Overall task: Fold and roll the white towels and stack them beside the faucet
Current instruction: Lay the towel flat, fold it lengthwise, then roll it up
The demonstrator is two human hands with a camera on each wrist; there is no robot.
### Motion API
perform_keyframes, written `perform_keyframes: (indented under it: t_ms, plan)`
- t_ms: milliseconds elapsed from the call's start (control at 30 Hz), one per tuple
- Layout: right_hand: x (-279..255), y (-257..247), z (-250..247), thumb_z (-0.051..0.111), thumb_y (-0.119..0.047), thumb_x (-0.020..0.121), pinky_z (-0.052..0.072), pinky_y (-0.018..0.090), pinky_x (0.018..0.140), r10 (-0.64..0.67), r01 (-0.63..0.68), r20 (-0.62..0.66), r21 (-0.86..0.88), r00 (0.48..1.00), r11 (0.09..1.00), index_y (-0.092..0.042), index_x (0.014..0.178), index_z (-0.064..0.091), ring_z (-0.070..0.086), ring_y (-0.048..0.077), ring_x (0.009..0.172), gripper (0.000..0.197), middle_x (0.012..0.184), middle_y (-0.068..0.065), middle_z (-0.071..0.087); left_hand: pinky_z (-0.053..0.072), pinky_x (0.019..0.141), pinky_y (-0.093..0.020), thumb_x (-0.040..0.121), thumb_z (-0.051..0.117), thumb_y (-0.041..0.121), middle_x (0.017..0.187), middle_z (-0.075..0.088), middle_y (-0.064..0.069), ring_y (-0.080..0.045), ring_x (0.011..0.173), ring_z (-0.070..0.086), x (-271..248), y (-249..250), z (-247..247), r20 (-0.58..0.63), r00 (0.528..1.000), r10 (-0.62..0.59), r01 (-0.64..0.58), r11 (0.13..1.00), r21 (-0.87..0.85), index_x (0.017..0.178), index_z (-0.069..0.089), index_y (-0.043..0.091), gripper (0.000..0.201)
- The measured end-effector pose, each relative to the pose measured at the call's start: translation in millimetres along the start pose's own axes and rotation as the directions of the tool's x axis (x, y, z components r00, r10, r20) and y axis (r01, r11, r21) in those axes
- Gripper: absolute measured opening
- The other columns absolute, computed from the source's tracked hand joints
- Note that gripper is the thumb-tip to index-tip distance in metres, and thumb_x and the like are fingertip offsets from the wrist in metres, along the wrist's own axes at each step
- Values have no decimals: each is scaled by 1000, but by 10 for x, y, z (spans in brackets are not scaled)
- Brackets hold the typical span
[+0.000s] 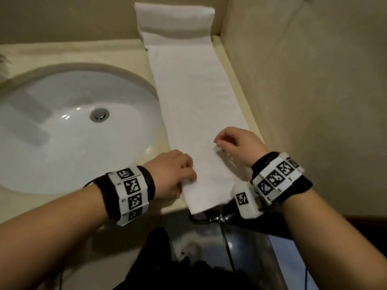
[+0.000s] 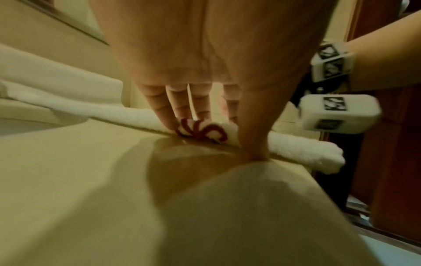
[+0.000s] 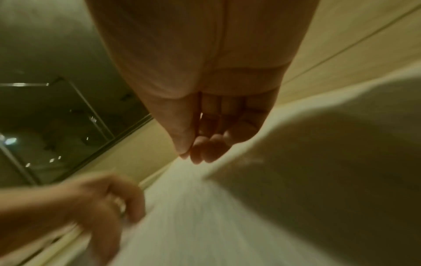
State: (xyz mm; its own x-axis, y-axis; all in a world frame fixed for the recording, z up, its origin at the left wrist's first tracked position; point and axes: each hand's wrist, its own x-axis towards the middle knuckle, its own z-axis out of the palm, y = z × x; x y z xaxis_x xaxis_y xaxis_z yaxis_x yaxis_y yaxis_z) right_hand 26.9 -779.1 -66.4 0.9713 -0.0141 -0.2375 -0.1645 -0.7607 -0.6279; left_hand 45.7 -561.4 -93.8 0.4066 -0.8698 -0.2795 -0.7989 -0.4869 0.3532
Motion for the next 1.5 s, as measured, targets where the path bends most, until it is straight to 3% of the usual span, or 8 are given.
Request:
perform_keyframes:
  t_ms: [200, 333, 433, 567, 800, 1167, 1367, 1500]
  plan:
    - [-661, 236, 309, 65, -33, 80, 42, 29, 85, -121, 154, 199, -163, 972, 975, -15, 99, 64, 56, 21, 97, 27, 100, 5, 63, 42, 92, -36, 86, 54, 24, 124, 57, -4, -28, 114, 49, 40, 219, 122, -170, 976, -135, 149, 986, 71, 114, 61, 22, 30]
    - [-812, 240, 439, 64, -59, 69, 34, 39, 93, -145, 223, 214, -408, 966, 885, -21, 121, 47, 43, 22, 111, 67, 122, 2, 49, 39, 81, -27, 88, 55, 19, 97, 60, -2, -24, 97, 55, -42, 213, 43, -170, 898, -405, 301, 849, -434, 98, 61, 16, 12]
    - [-825, 233, 495, 59, -33, 81, 33, 35, 92, -164, 192, 100, -474, 981, 859, -19, 120, 49, 44, 25, 113, 42, 122, 3, 50, 34, 75, -25, 88, 56, 20, 89, 56, 0, -18, 87, 51, -179, 206, 25, -156, 836, -526, 361, 741, -566, 93, 58, 18, 5]
    - [-745, 139, 458, 44, -9, 87, 41, 33, 85, -131, 143, 60, -335, 990, 931, -17, 113, 57, 52, 27, 106, 31, 113, 7, 57, 43, 85, -36, 79, 66, 31, 105, 61, -4, -24, 98, 54, -312, 318, 44, -265, 883, -388, 324, 911, -257, 106, 58, 18, 31]
    - [-721, 32, 385, 48, -19, 86, 37, 33, 78, -225, 281, 171, -490, 959, 825, -20, 105, 59, 55, 28, 97, 21, 103, 6, 59, 36, 78, -27, 90, 52, 32, 109, 64, -9, -28, 102, 57, -395, 316, 112, -238, 835, -495, 420, 855, -304, 109, 60, 14, 27]
    - [-585, 260, 66, 46, -6, 86, 36, 24, 73, 46, 4, 163, -298, 985, 955, -14, 112, 57, 56, 23, 91, 29, 101, 7, 63, 33, 73, -24, 89, 54, 25, 92, 58, -1, -15, 82, 47, -526, 52, 128, -161, 749, -642, 526, 725, -444, 108, 58, 14, 22]
    - [-686, 284, -124, 55, -4, 87, 44, 8, 75, -144, 169, -99, 332, 985, 928, -36, 88, 59, 56, -8, 78, 33, 88, -12, 62, 37, 63, -18, 87, 57, 23, 78, 56, 12, -8, 74, 51, -714, -109, 54, -201, 748, -633, 375, 652, -659, 85, 55, 29, 6]
    - [-551, 461, 17, 58, -14, 87, 39, 25, 77, 100, -98, 76, -27, 992, 995, -21, 92, 62, 55, 14, 83, 10, 88, 0, 64, 38, 71, -24, 85, 60, 25, 89, 58, 6, -11, 80, 52, -651, -170, 82, -121, 742, -660, 463, 634, -619, 90, 57, 28, 7]
